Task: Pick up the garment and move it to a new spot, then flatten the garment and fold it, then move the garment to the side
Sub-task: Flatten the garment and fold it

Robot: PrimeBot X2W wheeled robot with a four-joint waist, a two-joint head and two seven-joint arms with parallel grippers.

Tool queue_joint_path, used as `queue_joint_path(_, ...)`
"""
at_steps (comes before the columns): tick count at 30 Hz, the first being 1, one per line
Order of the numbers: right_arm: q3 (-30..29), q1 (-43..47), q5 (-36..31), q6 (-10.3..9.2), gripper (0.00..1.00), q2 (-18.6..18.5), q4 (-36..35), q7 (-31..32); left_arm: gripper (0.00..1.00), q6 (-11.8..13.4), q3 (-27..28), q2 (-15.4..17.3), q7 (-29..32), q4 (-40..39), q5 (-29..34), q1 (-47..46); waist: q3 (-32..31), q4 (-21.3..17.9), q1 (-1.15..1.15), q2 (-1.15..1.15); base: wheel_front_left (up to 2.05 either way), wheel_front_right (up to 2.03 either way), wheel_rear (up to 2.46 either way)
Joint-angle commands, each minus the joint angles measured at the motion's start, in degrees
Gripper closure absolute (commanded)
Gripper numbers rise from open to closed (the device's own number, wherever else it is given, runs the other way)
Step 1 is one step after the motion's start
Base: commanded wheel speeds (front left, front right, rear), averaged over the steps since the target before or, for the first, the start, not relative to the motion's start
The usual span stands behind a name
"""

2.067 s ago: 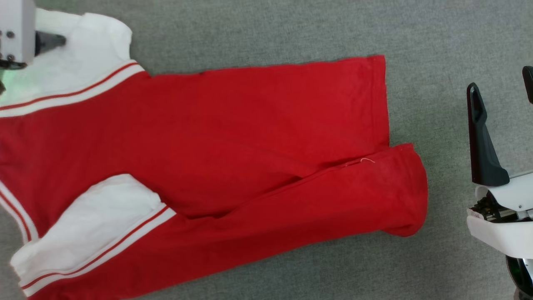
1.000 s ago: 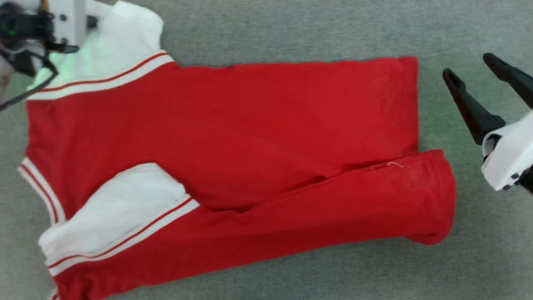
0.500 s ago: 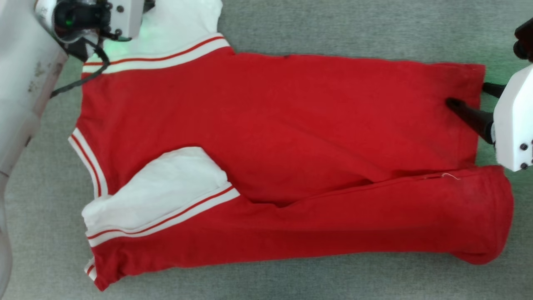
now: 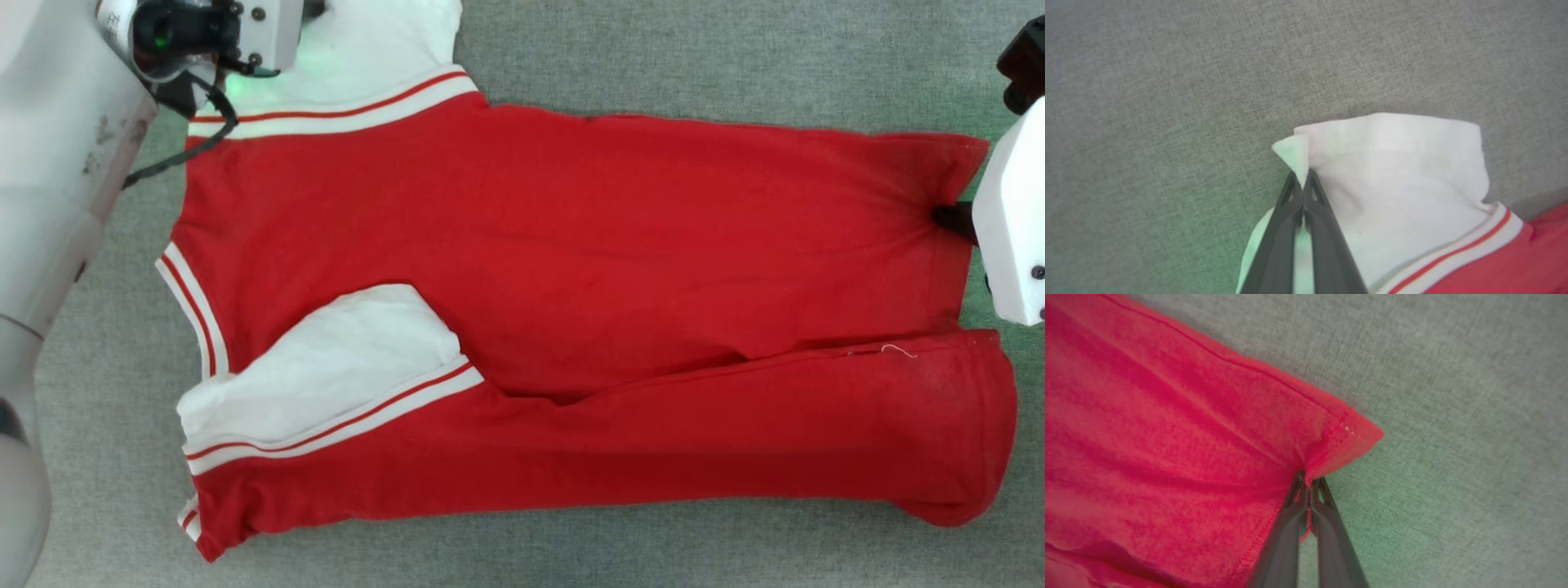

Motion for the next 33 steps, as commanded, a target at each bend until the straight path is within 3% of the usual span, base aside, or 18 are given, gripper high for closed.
queue_joint_path(1, -0.2, 0.8, -1.2, -0.03, 1.0, 0.6, 1.8, -0.8, 1.0, -0.2, -0.4, -0.3, -0.5, 0.1, -0.2, 0.3, -0.3, 0.1, 0.0, 0.0, 0.0, 0.0, 0.0)
queue_joint_path(13, -2.5, 0.5, -2.3, -0.03, 1.0, 2.3, 5.1, -11.6, 1.0, -0.2, -0.3, 1.5, -2.9, -1.5, -2.7, 1.7, -6.3, 1.3, 0.0, 0.0, 0.0, 0.0, 0.0)
queue_joint_path(19, -1.1, 3.5, 0.7, -0.02, 1.0, 0.6, 5.1, -15.1, 1.0, -0.2, -1.1, 3.8, -2.0, -4.9, -4.3, 4.0, -12.0, 2.8, 0.0, 0.0, 0.0, 0.0, 0.0)
queue_joint_path(25, -1.2, 8.5, 3.4, -0.02, 1.0, -1.8, 3.4, -15.8, 1.0, 0.0, -2.1, 8.1, 0.6, -10.4, -5.8, 7.7, -17.5, 4.1, 0.0, 0.0, 0.0, 0.0, 0.0)
queue_joint_path(28, -2.4, 11.6, 4.3, -0.02, 1.0, -2.8, 1.7, -15.4, 1.0, 2.0, -2.1, 10.7, 2.4, -15.6, -6.7, 10.1, -19.7, 4.8, 0.0, 0.0, 0.0, 0.0, 0.0)
queue_joint_path(33, -4.6, 17.5, 5.9, -0.02, 1.0, -3.9, -1.4, -13.8, 1.0, 8.2, -2.3, 16.7, 6.5, -28.7, -9.9, 15.3, -22.4, 5.6, 0.0, 0.0, 0.0, 0.0, 0.0)
